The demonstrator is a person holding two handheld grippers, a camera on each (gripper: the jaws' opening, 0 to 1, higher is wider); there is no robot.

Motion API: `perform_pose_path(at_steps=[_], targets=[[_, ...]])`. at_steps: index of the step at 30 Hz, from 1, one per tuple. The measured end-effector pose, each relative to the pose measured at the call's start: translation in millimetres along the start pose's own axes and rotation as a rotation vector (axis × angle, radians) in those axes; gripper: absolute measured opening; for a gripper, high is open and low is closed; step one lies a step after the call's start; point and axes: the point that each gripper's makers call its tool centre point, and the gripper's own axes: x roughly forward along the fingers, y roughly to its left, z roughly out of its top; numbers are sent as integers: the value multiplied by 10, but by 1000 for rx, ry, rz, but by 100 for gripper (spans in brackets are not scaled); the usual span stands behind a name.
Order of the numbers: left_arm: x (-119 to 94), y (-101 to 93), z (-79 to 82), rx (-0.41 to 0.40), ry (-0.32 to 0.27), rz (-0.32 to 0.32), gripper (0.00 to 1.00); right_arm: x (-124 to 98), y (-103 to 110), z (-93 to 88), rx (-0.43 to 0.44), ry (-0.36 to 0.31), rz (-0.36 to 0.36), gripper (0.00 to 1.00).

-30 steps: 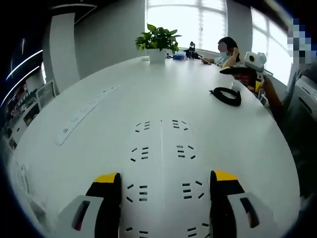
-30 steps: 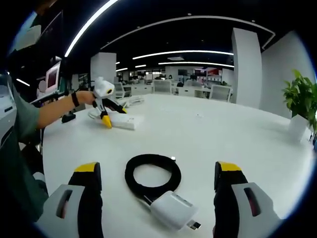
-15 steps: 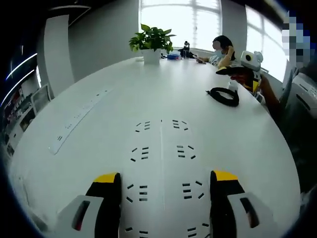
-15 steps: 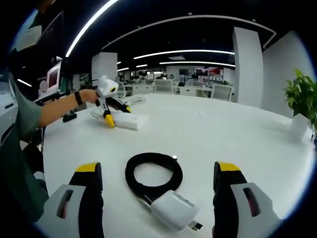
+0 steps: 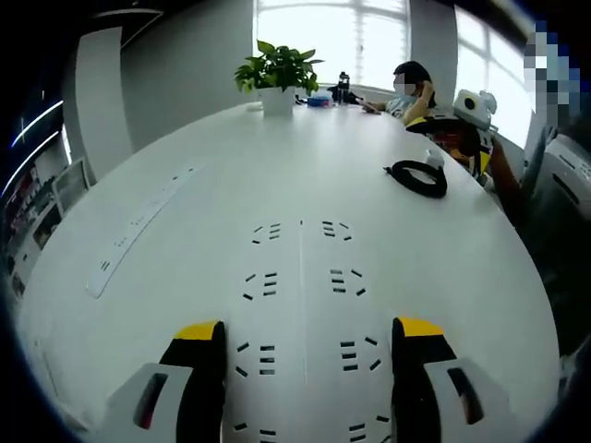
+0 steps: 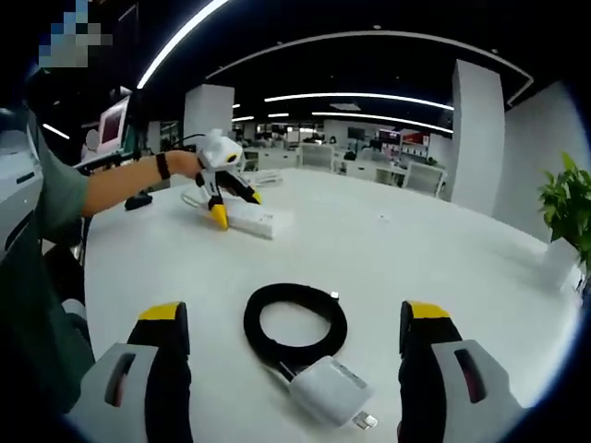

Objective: Straighten the power strip on the desk, plug the charger into it

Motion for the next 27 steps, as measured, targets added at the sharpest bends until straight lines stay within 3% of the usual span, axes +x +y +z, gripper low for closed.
perform_pose_path(at_steps=[27], targets=[[377,-5,294,56,41,-28,74,-69,-48,-41,-39,55,-16,100]])
